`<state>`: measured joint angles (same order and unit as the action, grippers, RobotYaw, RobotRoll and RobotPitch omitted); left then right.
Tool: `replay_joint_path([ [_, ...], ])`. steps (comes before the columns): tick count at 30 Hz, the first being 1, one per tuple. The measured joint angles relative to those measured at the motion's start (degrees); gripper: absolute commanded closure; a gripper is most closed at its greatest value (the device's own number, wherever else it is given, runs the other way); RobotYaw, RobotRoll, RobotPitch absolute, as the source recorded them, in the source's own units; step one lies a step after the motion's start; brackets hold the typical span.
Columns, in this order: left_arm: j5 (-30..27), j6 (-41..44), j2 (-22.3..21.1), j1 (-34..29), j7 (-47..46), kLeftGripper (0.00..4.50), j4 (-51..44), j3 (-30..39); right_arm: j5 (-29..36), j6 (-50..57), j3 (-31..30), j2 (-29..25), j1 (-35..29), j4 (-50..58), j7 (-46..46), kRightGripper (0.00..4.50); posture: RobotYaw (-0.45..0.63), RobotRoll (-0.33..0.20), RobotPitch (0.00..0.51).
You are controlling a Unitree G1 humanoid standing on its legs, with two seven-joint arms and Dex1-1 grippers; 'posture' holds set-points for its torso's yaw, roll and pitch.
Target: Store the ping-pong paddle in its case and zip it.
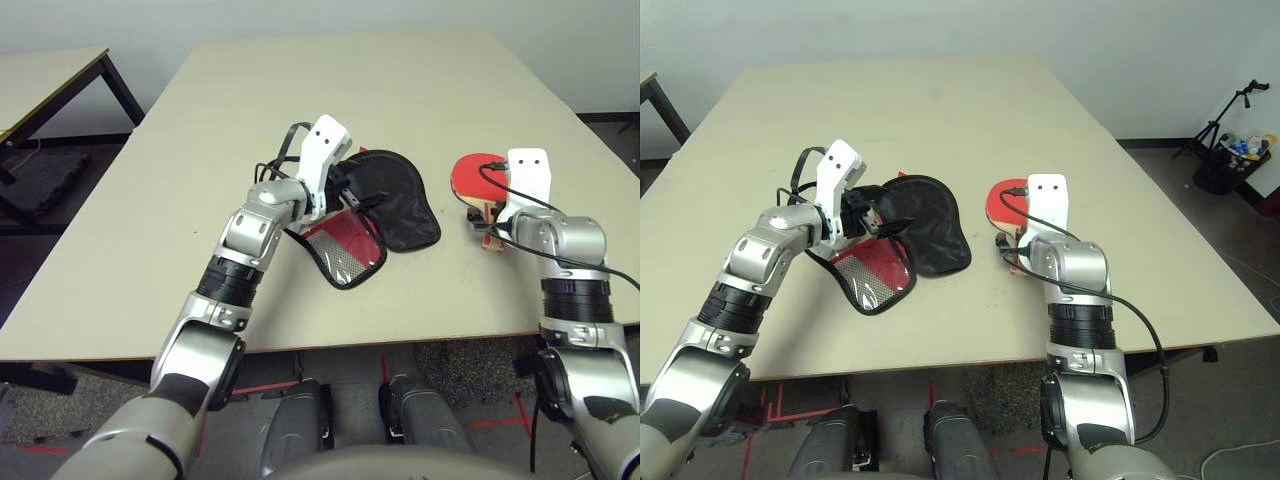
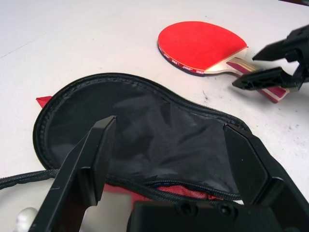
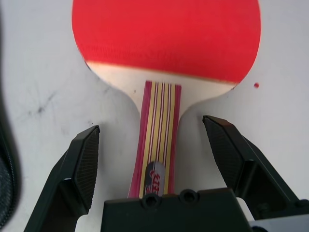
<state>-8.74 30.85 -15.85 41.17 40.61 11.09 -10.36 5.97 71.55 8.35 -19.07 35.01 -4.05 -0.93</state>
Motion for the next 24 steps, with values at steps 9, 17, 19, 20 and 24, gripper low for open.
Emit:
replay_joint_path([
  [9, -0.48, 1.26, 0.42, -0.39, -0.62, 0.0, -2.36, 0.0, -0.54, 2.03, 1.67, 2.47, -0.07, 1.62, 2.23, 0.22, -0.02, 0.0, 0.147],
  [17, -0.72, 3.8, 0.79, -1.51, -1.49, 0.0, -4.76, 0.01, -1.07, 1.32, 1.75, 2.83, 1.24, 1.71, 2.45, 2.61, -0.02, 0.0, 0.158],
  [19, -0.75, 4.21, 0.98, -1.67, -1.63, 0.0, -5.2, 0.0, -1.57, 1.32, 1.77, 2.76, 1.58, 1.83, 2.92, 3.15, -0.02, 0.0, 0.157],
  [20, -0.76, 4.4, 1.05, -1.7, -1.68, 0.0, -5.37, 0.0, -1.74, 1.33, 1.76, 2.69, 1.72, 1.92, 3.02, 3.36, -0.02, 0.0, 0.157],
  [24, -0.79, 4.96, 1.18, -1.7, -1.74, 0.0, -5.93, 0.0, -1.94, 1.52, 1.89, 2.69, 1.82, 2.91, 3.19, 3.38, -0.02, 0.0, 0.154],
])
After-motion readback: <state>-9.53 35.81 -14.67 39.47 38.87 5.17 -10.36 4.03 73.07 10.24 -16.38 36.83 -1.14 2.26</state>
